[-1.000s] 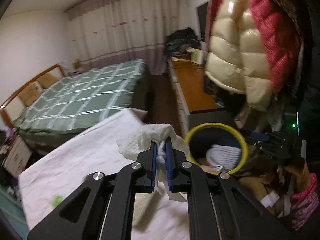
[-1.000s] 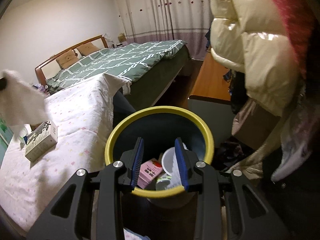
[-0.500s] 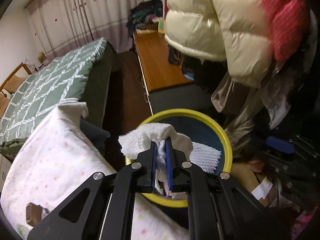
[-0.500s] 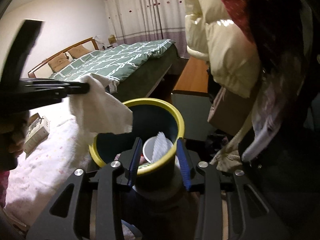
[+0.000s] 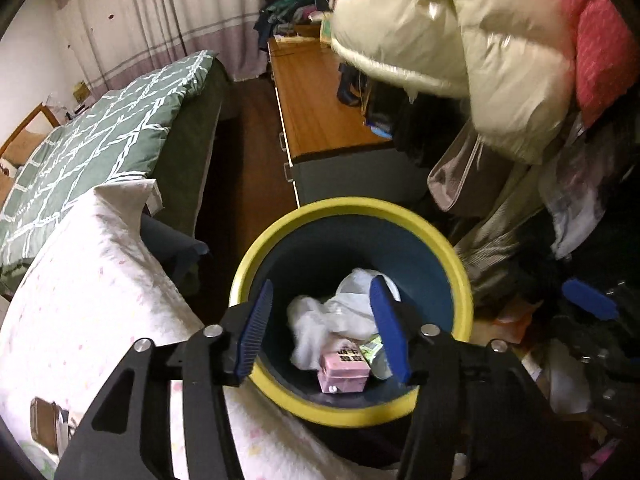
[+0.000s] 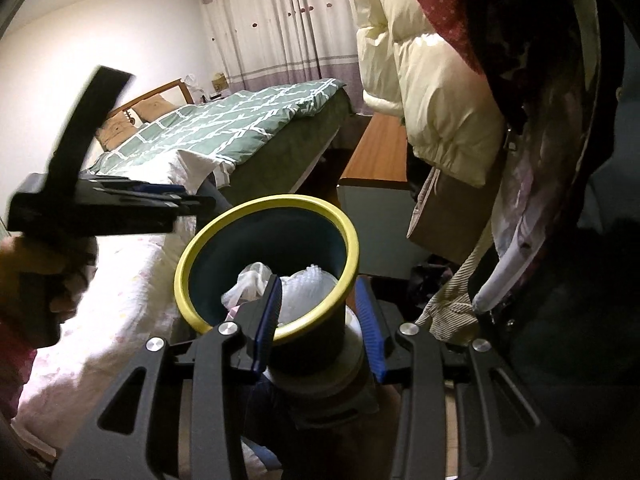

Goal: Collect trash
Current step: 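Carry the towel to the yellow bin and release it with the left tool, then bring both tools back over the table toward the green-patterned box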

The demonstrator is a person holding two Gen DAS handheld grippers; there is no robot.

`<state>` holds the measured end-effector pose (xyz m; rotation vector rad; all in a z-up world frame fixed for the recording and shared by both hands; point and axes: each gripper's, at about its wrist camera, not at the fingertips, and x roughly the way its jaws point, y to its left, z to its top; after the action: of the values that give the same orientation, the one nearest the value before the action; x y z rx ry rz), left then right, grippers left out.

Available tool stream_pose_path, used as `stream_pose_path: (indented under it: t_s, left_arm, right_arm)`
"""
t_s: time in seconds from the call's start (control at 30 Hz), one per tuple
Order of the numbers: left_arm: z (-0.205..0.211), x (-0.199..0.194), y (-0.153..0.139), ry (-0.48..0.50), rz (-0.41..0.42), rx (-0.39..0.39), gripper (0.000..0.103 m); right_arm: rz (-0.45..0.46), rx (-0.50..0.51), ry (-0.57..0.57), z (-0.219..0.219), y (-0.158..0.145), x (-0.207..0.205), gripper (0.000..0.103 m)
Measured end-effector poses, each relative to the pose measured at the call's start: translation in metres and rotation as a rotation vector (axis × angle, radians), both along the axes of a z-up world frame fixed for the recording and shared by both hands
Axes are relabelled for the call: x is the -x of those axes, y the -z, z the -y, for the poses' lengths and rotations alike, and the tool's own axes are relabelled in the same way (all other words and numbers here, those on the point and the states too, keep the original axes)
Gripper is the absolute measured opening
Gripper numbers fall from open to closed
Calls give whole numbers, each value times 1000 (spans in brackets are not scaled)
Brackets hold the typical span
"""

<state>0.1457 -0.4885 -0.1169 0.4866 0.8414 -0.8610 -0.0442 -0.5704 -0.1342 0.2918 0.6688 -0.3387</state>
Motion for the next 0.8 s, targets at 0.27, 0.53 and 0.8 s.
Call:
stream_pose_path:
  t_s: [0.27,0.53,0.8]
  left_arm:
    - [-109,26,-63,-114,105,144,90]
    - [-252,43,-97,-343,156,235,97]
    - [-368,51,-98,-570,200,262,97]
  right_arm:
    - [-5,2,-49,-15,-3,-14,38]
    - [-1,27,-154,-59,-14,-39,41]
    - [-20,49,-287,-116,-24,-81,43]
